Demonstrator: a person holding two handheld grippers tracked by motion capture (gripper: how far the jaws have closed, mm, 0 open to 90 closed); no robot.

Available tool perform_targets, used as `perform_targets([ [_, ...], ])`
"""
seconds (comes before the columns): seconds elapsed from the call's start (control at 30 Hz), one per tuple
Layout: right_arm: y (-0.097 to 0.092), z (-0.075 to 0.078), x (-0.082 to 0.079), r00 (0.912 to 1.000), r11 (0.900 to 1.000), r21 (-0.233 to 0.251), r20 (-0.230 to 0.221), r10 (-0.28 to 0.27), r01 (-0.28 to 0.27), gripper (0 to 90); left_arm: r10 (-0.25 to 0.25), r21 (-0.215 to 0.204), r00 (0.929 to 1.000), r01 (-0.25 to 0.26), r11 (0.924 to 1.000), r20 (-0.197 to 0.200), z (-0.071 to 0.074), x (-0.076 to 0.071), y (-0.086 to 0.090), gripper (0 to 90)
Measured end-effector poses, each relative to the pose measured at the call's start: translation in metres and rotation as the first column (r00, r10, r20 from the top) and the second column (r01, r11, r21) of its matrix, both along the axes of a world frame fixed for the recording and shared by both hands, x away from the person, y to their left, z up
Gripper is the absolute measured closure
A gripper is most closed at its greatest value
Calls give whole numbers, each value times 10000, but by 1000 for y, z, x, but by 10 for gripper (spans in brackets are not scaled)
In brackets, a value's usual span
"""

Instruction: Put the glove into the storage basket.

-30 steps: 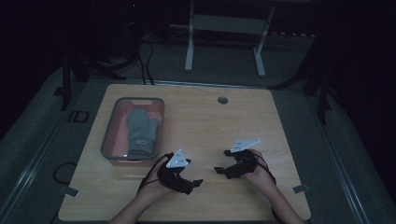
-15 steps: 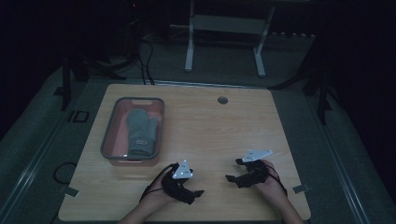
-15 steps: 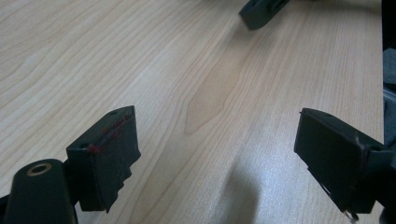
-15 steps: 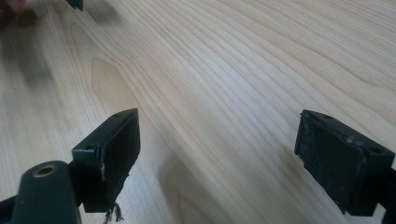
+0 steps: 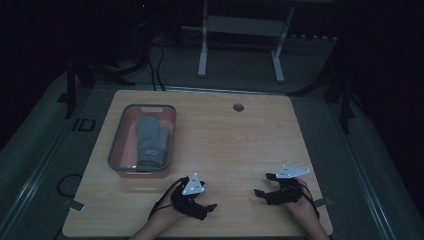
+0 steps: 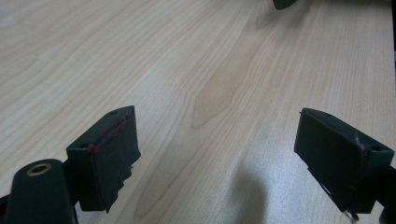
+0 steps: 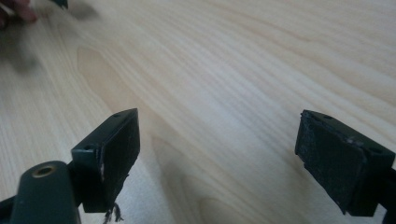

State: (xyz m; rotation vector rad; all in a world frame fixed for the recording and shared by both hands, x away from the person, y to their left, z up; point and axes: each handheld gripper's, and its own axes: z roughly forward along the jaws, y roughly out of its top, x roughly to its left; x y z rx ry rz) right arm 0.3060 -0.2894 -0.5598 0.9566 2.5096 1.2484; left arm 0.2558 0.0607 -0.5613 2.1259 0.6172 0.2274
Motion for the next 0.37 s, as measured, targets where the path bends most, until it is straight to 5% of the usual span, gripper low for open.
perform_targets([
  [0.37, 2, -2, 1, 9997, 9997, -229, 207, 85, -80, 141, -42, -195, 10000, 43, 9998, 85, 0, -1, 2, 142],
])
